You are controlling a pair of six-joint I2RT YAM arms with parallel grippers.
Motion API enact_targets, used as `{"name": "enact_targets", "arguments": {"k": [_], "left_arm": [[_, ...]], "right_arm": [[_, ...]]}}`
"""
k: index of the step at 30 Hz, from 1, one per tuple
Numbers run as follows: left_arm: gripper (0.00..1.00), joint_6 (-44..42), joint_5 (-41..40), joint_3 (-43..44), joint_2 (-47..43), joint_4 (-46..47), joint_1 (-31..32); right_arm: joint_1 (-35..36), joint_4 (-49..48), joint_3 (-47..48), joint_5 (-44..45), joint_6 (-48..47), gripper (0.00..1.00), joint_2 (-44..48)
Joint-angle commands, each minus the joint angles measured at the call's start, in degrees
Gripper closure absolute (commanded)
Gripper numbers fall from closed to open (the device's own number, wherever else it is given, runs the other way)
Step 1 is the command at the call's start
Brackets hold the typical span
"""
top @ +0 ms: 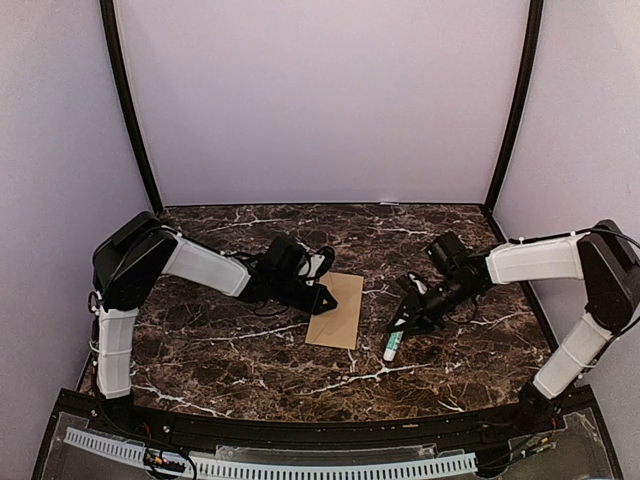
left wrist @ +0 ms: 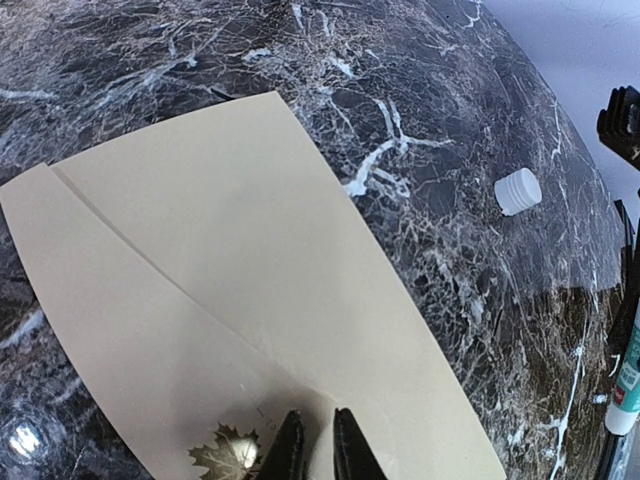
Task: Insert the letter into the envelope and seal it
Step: Place the solid glue at the center of the board.
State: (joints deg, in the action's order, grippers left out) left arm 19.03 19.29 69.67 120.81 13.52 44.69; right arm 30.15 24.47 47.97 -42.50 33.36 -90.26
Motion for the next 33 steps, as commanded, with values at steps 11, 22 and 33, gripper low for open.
{"name": "enact_targets", "arguments": {"k": [11,22,33], "left_arm": [[0.89,-0.92,-0.88,-2.07,-0.93,-6.75,0.22],[0.89,-0.93,-0.73,-1.99,-0.93,-6.84,0.21],[0.89,-1.01,-0.65,-1.91,-1.02,-6.84,0.15]], "right_arm": [[0.79,0.89,3.74,1.78,-2.24,0.89,-7.0],[0.79,3.4,5.99,6.83,-3.26,0.61,-8.74],[0.79,3.9,6.83,8.37,-3.14,0.32,-7.95]]}}
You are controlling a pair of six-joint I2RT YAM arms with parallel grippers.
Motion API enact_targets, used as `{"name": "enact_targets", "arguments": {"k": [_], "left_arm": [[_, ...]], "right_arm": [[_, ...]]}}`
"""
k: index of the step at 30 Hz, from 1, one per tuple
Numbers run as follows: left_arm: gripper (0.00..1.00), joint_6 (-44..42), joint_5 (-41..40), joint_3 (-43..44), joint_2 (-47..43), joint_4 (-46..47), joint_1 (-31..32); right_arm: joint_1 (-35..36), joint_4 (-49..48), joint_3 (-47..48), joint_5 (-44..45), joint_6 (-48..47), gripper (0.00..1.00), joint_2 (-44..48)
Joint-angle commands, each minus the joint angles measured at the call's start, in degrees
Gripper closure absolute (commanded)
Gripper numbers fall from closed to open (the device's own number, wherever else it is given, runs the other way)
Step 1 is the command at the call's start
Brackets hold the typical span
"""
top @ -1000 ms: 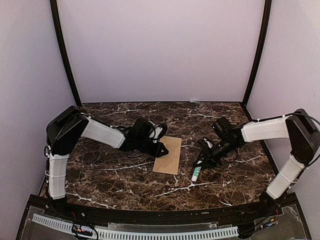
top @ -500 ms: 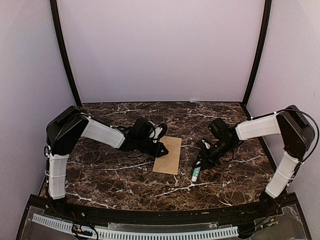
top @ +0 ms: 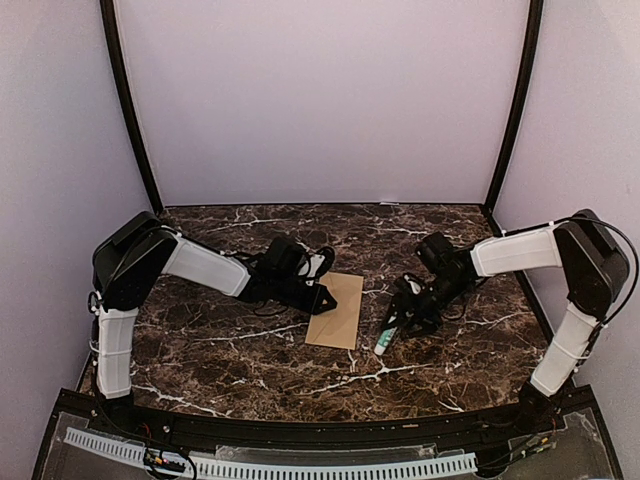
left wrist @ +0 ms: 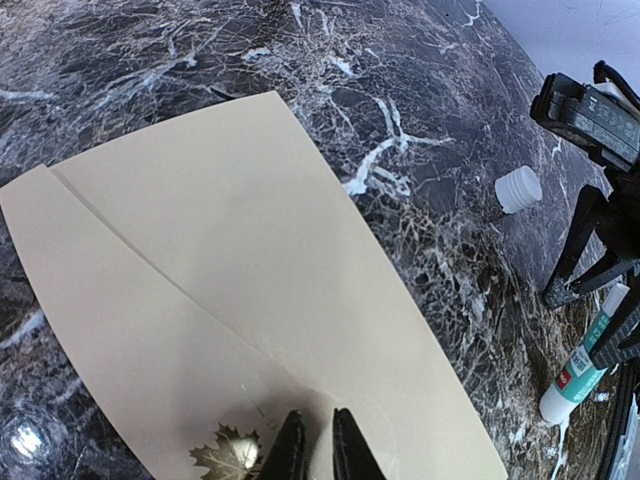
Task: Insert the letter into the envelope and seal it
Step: Place the solid glue at the center of the board.
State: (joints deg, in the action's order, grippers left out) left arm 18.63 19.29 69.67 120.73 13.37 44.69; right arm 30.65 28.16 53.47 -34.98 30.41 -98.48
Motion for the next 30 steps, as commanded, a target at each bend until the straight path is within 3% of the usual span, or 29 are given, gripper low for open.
{"name": "enact_targets", "arguments": {"k": [1,7,8,15,24,27,30], "left_arm": [[0.89,-0.62,-0.65,-1.91,-0.93,-6.69,0.19],[0.89,-0.62,-0.7,-1.98,-0.93,-6.69,0.16],[0.89,-0.62,-0.69,-1.99,-0.93,-6.69,0.19],[0.89,-0.63,-0.78,-1.92,-0.93,-6.6,0.18],[0.89,-0.53,-0.83,-1.9,-1.46,-5.98,0.21],[0.89,-0.41,-0.86,-1.89,-1.77,-5.82,0.22],[0.9,-0.25,-1.11,-2.03,-2.16,-5.81,0.15]], "right_arm": [[0.28,-0.06,1.21,0.47,-0.12,0.29,0.41],[0.28,-1.01,1.1,-0.2,0.42,0.02,1.37],[0.28,-1.21,1.03,-0.55,0.42,0.01,1.47],[0.28,-1.79,0.75,-0.68,0.91,0.01,2.44],[0.29,5.24,5.65,9.09,-0.77,0.02,8.37],[0.57,1.75,5.91,10.44,-0.45,0.05,12.68],[1.46,-3.69,5.43,11.42,0.6,0.17,15.5]]}}
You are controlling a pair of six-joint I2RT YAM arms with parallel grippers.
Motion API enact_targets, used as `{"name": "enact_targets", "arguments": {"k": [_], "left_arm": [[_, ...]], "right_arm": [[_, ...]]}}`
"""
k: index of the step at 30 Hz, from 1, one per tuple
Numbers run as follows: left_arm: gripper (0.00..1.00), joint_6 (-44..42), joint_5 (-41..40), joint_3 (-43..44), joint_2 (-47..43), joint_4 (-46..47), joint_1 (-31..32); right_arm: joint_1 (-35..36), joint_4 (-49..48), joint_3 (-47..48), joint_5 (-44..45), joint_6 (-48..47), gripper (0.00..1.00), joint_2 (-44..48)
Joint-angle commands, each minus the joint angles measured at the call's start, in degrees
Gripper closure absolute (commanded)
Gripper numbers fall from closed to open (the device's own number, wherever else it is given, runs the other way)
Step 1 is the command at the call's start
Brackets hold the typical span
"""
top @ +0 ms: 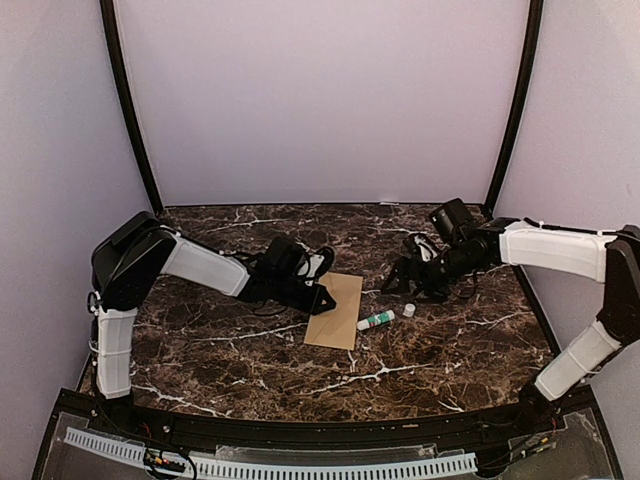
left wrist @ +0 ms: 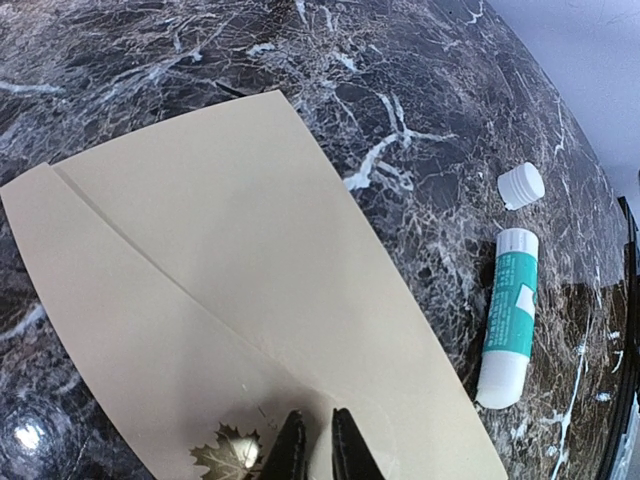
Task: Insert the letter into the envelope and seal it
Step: Place the solid glue at the center of the board, then seal the envelope flap on the envelope.
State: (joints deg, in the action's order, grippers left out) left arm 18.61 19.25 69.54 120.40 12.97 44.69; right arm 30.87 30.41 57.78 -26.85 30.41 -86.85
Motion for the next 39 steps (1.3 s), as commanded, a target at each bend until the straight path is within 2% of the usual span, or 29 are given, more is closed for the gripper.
{"name": "enact_targets", "arguments": {"k": [1,4,8,13,18,30,39], "left_arm": [[0.89,-0.13,-1.41,-1.98,-2.08,-5.35,0.14],[0.89,0.2,-1.63,-2.07,-2.45,-5.09,0.22],[0.9,0.74,-1.94,-3.18,-4.36,-3.91,0.2],[0.9,0.27,-3.54,-4.28,-8.57,-4.0,0.18],[0.89,0.42,-2.5,-7.78,-11.55,-3.04,0.16],[0.9,2.88,0.9,-12.69,-11.17,0.03,0.18],[0.9,1.98,-0.01,-13.41,-10.91,-0.69,0.19]], "right_arm": [[1.78,-7.73,0.86,3.7,0.94,0.22,4.39],[2.64,-14.02,-0.2,3.84,2.6,0.39,4.79],[3.87,-23.7,-2.16,2.55,5.13,0.53,3.78],[5.36,-28.62,-2.48,4.42,5.62,0.74,-0.1],[7.67,-32.71,-1.98,3.99,5.76,0.89,-5.41],[12.72,-38.43,4.58,1.76,6.17,1.0,-19.09],[14.16,-41.46,6.69,-1.16,8.19,1.0,-26.52]]}}
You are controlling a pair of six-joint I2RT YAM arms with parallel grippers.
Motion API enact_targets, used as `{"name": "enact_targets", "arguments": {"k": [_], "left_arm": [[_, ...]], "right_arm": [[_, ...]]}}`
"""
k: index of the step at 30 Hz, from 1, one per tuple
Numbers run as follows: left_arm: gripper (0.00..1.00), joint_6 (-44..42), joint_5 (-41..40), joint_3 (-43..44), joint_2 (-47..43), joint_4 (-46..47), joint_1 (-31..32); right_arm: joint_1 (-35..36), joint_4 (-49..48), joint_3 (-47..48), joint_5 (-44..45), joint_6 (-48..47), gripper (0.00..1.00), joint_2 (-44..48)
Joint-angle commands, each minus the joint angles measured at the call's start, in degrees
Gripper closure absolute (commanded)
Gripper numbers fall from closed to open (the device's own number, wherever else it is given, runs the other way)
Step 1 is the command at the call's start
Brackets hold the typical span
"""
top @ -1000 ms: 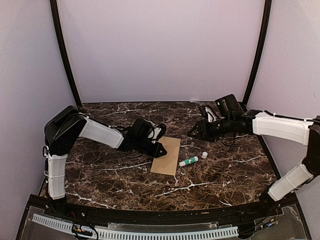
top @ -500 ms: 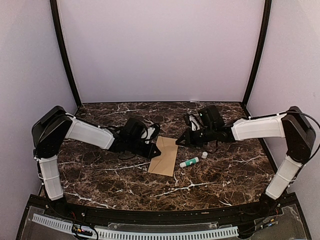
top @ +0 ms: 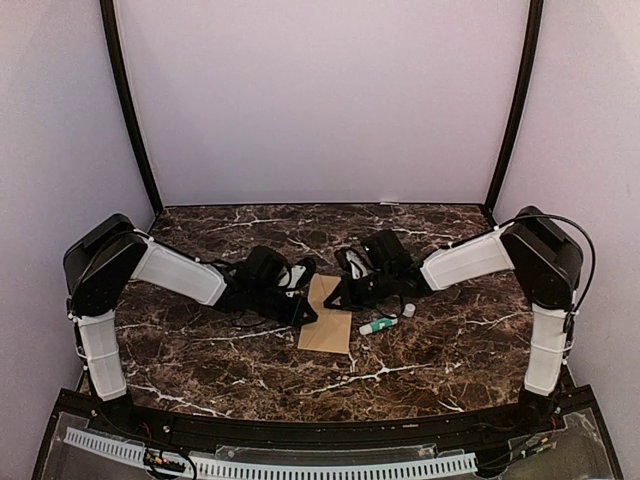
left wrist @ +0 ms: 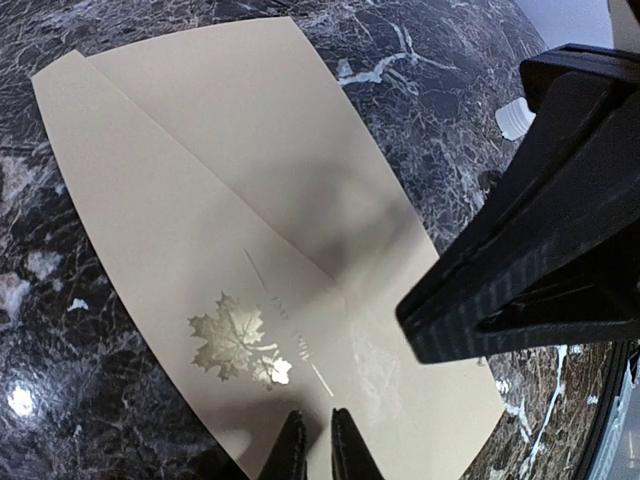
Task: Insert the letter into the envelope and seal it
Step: Seal the envelope flap on the envelope.
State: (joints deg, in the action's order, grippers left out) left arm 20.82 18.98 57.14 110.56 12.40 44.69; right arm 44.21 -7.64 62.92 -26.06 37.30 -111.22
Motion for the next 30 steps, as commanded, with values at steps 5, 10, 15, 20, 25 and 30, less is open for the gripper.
{"name": "enact_targets", "arguments": {"k": [5,10,15,20,25,30], "left_arm": [[0.9,-0.75,-0.33,-0.81,-0.73,-0.9,0.17],[0.9,-1.02,-0.58,-0.79,-0.51,-1.22,0.2],[0.91,-1.17,-0.64,-0.44,-0.58,-1.44,0.2],[0.91,-1.26,-0.43,0.55,-1.45,-2.08,0.2],[0.91,-0.08,0.89,1.67,-2.72,-0.16,0.21],[0.91,3.16,5.05,2.1,-1.18,4.01,0.42]], "right_arm": [[0.85,-3.15,2.9,-2.73,1.55,1.0,-5.11],[0.8,0.24,4.85,-0.2,1.64,1.0,-7.22],[0.8,4.57,6.65,2.53,2.17,1.0,-9.7],[0.84,5.38,6.55,3.01,3.37,1.0,-10.97],[0.88,5.49,6.28,3.33,3.92,1.0,-10.84],[0.86,4.62,5.5,3.28,4.43,1.0,-10.63]]}}
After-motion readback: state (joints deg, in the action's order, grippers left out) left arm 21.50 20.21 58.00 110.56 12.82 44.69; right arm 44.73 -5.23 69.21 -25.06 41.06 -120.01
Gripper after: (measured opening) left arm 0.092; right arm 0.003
